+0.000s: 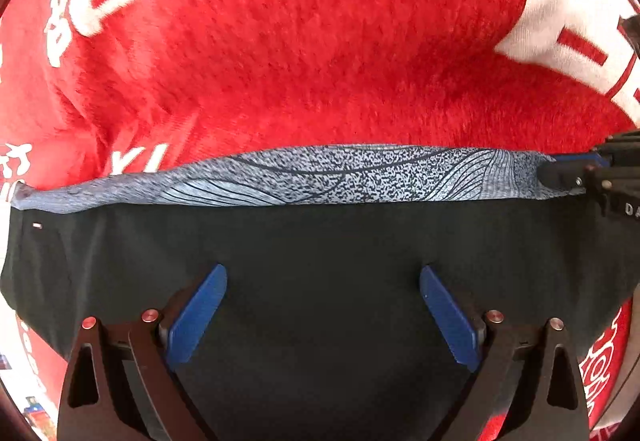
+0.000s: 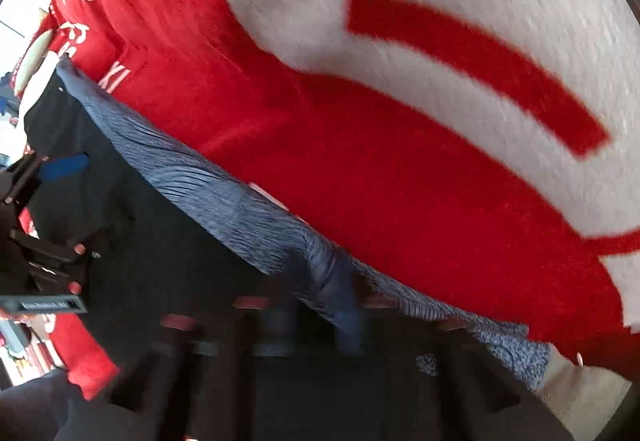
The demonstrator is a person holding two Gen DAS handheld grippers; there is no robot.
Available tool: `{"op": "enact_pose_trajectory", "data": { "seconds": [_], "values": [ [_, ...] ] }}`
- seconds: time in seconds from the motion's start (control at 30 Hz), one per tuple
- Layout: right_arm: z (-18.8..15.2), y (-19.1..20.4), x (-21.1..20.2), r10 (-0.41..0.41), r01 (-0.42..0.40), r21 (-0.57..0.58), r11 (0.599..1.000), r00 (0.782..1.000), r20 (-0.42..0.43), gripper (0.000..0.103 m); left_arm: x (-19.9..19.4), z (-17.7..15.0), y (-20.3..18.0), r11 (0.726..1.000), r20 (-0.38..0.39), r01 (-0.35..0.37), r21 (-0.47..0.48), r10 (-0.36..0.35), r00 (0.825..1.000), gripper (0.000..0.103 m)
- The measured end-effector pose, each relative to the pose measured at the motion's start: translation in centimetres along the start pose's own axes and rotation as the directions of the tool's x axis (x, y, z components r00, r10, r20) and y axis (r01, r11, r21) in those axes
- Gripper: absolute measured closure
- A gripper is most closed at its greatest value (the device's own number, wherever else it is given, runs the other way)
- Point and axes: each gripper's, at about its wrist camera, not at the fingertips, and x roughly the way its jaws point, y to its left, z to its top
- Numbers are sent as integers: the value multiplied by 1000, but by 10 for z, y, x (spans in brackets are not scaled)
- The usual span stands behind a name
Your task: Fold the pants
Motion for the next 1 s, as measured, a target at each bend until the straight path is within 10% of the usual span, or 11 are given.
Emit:
{"op": "enact_pose_trajectory", "data": {
  "seconds": [0.27,0.6,0.77,1.0],
  "values": [
    [4,-10,2,-22,18,142,990,999,28,89,-1,8,3,1000,-2,-22,-6,22,1000,5],
    [-107,-90,-26,-132,78,494,866,988,76,81,20,10,7,999,5,-33,-18,33,999,0],
    [-138,-65,-44,-217,171,451,876,975,52,79,1,4,15,999,-15,-48,2,48,999,0],
    [-199,-46,-68,-92,-47,687,725,982,163,65,-27,-13,12,996,-4,-77,48,78,997,0]
  ]
}}
